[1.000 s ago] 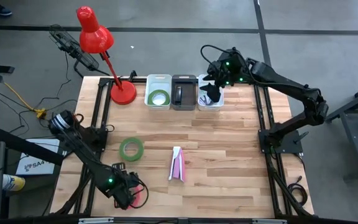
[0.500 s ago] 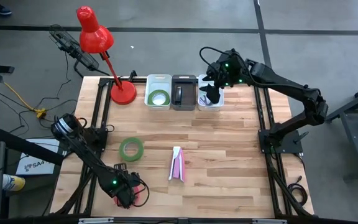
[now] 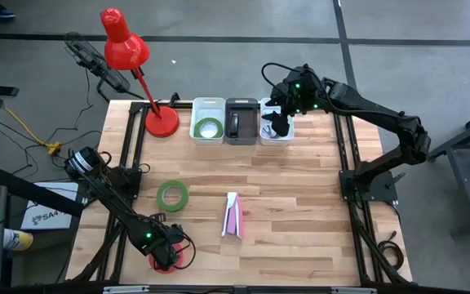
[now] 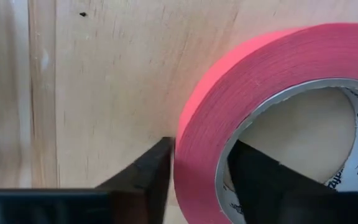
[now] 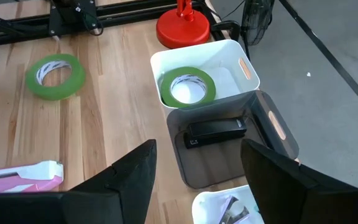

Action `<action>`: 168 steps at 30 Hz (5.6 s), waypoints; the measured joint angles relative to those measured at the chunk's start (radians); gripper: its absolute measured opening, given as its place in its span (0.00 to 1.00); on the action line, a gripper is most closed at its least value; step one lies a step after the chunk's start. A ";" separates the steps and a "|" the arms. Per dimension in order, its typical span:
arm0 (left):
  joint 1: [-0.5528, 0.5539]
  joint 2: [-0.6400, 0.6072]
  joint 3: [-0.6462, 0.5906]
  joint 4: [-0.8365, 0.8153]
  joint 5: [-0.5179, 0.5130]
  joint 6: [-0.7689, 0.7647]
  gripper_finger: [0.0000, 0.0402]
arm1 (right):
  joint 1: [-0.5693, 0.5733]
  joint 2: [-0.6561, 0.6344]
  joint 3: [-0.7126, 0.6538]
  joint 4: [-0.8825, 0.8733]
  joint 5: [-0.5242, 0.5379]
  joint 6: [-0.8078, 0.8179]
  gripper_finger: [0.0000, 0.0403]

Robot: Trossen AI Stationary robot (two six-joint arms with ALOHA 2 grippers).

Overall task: Pick and place Stapler, Stapler remover, tape
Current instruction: Put the pink tape into the left white bin

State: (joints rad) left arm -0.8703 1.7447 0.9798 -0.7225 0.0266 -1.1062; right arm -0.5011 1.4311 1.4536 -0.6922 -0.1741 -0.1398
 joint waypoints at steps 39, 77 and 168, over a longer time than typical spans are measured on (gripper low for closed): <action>0.381 -0.376 0.099 -0.007 -0.618 -0.023 0.20 | -0.003 0.000 0.000 -0.045 -0.045 -0.106 0.56; 0.961 -0.396 0.283 0.593 -0.687 1.018 0.20 | -0.003 0.009 -0.003 0.210 -0.579 -0.171 0.56; 1.073 -0.575 0.284 0.268 -0.547 0.946 0.62 | 0.048 0.212 0.051 0.412 -0.515 -0.019 0.21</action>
State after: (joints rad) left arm 0.2028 1.1701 1.2636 -0.4540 -0.5201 -0.1601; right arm -0.4527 1.6436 1.5043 -0.2800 -0.6889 -0.1583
